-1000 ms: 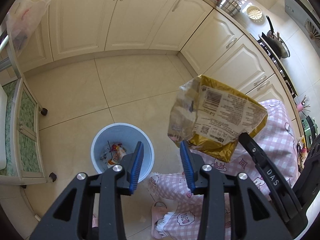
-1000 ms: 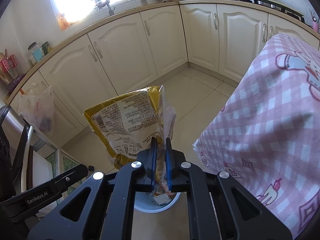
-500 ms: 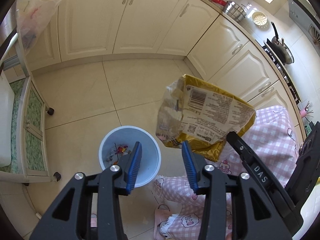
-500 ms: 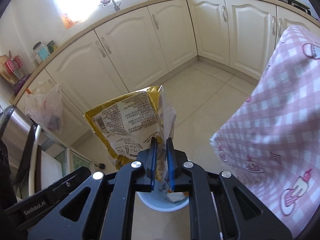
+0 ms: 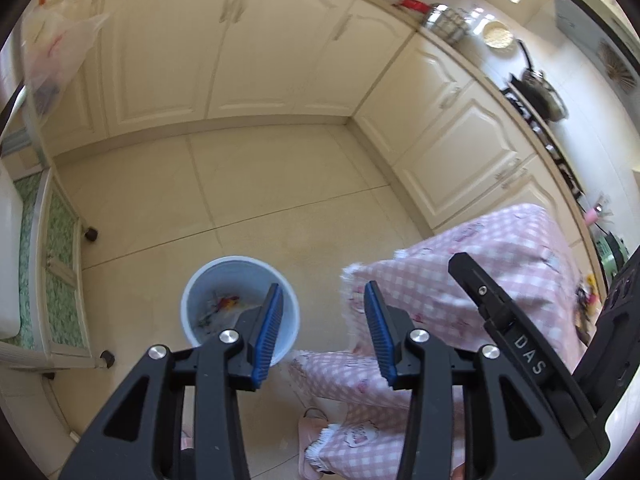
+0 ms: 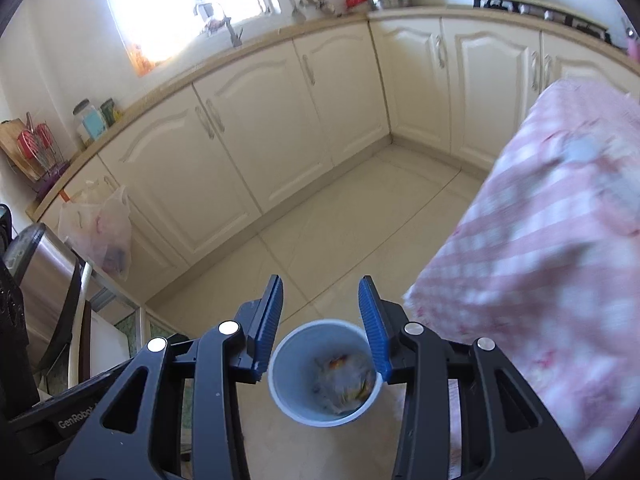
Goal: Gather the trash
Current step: 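Move both open tools back over the table, then grasp the black snack wrapper with the left tool while the right tool grasps the small black wrapper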
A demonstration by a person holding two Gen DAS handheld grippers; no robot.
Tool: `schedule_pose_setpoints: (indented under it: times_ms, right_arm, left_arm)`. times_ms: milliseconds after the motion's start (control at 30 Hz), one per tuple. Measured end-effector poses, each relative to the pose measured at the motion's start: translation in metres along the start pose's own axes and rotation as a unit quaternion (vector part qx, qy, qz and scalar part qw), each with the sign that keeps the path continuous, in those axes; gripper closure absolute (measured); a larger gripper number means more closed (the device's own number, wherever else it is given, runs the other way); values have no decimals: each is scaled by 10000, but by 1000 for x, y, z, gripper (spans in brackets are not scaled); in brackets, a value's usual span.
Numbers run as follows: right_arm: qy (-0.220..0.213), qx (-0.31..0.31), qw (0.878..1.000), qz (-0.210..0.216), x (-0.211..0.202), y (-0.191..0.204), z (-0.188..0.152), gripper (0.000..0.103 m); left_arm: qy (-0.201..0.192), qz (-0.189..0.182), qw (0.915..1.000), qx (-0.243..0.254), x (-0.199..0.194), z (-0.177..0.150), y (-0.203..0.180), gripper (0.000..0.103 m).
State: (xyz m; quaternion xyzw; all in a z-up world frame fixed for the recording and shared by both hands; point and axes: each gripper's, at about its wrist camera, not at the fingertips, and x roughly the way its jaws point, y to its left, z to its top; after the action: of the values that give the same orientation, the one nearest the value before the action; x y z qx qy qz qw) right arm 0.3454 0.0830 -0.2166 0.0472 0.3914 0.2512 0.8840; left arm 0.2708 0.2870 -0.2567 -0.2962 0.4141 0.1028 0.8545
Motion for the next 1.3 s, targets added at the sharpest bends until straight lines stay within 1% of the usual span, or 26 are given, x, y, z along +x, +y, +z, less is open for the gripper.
schedule_pose_setpoints:
  times_ms: [233,333,433,600,633,733,833,1033,1200,1233,1300]
  right_arm:
    - [-702,48,9974,-163,-83,-29,14,63]
    - [-977,88,9947,-295,-117,-45,16,61]
    - [-1176,185,9919,-439,-145,-66,14,61]
    - [-1387,443,9865,-756,-186,-115,8,60]
    - [-1420,523,9848,-854,-194,-128,7,60]
    - [-1473,740,9805,-1073,-211,-161,2,59]
    - [-1483,971,9761,-1257,-224,-192,-3,59]
    - [-1359,1332,9700,-1515,-238,-248,-12,56]
    - [-1192,1503,9688,-1567,-237,-277,-13,55]
    - [-1144,1521,9688,-1590,-235,-283,-13,55]
    - [-1073,1550,9692,-1586,-232,-291,-11,55]
  left_arm:
    - [-312,-431,9972,523,-43,-13,-69,61]
    - [-439,-574,9943,788,-59,-24,-103,57]
    - [-472,-758,9905,1046,-69,-36,-137,54]
    - [-408,-969,9836,1467,-72,-56,-194,50]
    - [-389,-1014,9812,1596,-71,-62,-210,47]
    - [-308,-1070,9741,1967,-66,-74,-243,47]
    - [-172,-1054,9622,2507,-54,-89,-286,47]
    - [22,-1054,9422,3182,-28,-113,-340,47]
    - [153,-950,9310,3520,3,-125,-378,47]
    - [185,-895,9272,3632,11,-127,-385,47]
    - [198,-808,9221,3780,21,-133,-392,47]
